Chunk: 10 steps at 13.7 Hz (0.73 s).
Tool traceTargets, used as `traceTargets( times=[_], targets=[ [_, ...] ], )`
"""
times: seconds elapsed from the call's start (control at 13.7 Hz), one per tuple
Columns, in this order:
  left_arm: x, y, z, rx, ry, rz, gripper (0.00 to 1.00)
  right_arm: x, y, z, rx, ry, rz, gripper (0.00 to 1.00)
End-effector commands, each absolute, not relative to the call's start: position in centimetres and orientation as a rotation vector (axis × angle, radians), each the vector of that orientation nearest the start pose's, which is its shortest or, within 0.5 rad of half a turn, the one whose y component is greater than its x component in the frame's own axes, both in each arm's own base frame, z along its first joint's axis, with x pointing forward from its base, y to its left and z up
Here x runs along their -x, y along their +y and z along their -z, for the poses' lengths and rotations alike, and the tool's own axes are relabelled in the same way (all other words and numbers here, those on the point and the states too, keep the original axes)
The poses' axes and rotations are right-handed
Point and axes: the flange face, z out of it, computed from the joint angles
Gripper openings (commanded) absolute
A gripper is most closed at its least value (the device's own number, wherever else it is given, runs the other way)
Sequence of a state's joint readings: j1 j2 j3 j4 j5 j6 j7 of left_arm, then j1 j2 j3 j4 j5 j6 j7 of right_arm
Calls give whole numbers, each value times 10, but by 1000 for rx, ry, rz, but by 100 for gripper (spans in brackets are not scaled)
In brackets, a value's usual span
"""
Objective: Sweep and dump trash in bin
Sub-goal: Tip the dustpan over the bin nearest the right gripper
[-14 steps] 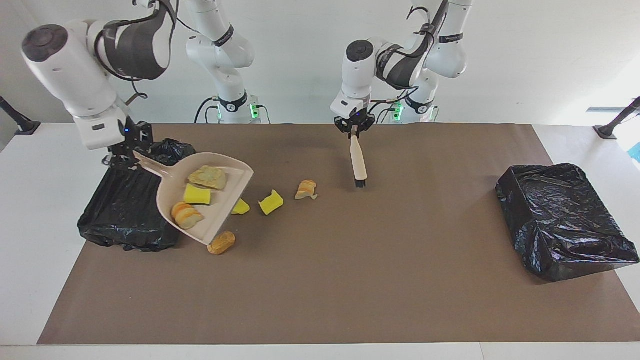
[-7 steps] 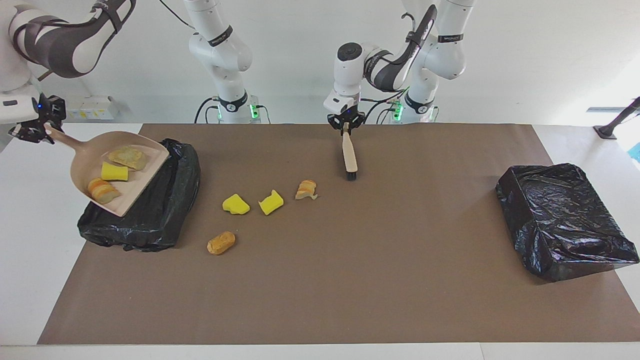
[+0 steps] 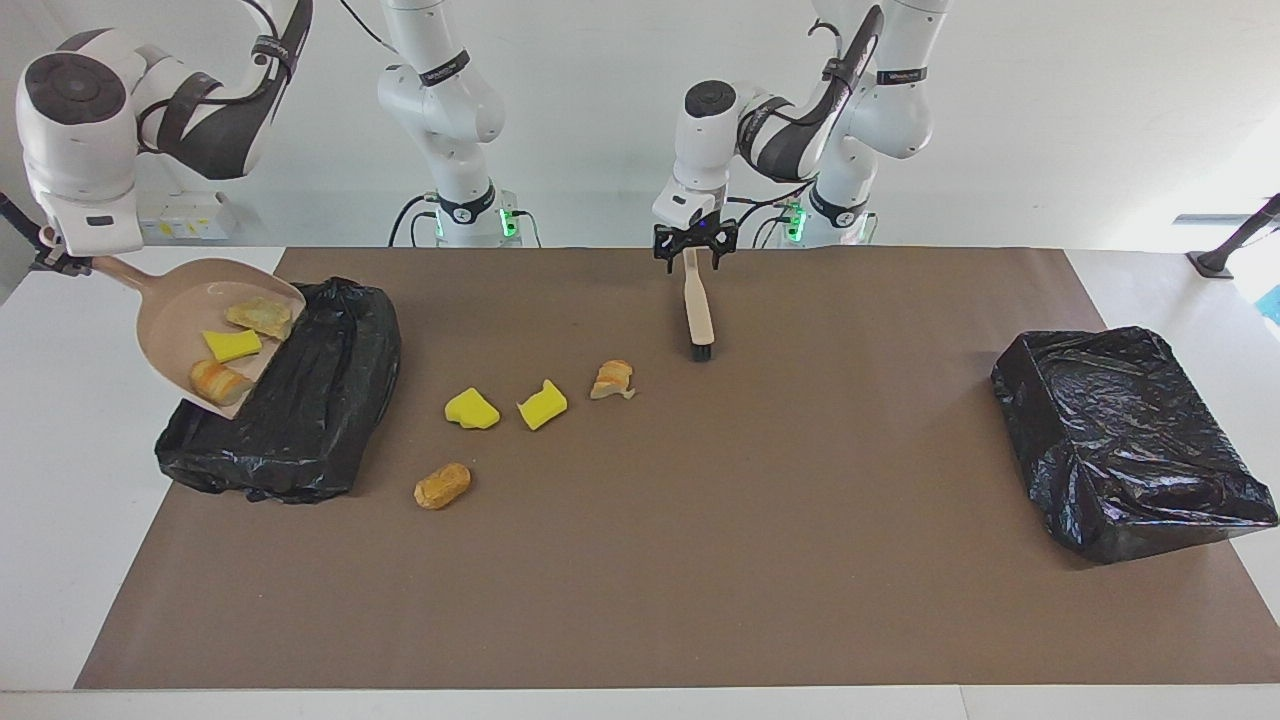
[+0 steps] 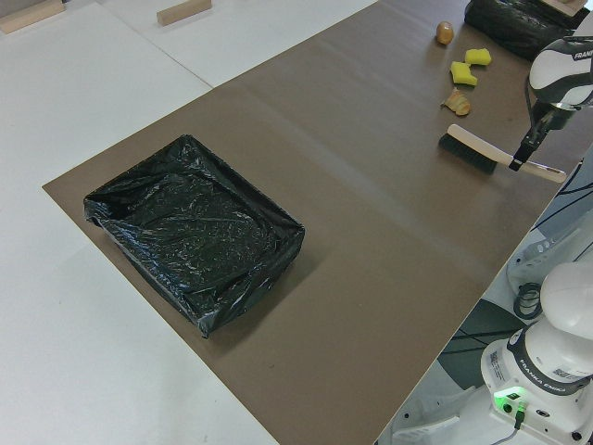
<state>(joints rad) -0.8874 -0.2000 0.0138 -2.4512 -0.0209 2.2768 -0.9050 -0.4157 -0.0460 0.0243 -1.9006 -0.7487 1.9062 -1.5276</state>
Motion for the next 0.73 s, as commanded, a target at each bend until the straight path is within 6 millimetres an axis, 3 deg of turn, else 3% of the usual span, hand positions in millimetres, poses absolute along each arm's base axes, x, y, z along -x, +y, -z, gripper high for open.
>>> traceTargets(
  times=[0.0,0.36,0.65],
  targets=[
    [-353,-324,-421,3173,-26,26,100,-492,-249,-543,2700,-2205,-1051,0],
    [-447,-260,-481,3195,-34,113,100,-497,-241,-548,2653,-2268,-1171,0],
    [-517,-187,-512,3177,128,155,100,-515,-191,-554,2632,-2332,-1311,0]
  ],
)
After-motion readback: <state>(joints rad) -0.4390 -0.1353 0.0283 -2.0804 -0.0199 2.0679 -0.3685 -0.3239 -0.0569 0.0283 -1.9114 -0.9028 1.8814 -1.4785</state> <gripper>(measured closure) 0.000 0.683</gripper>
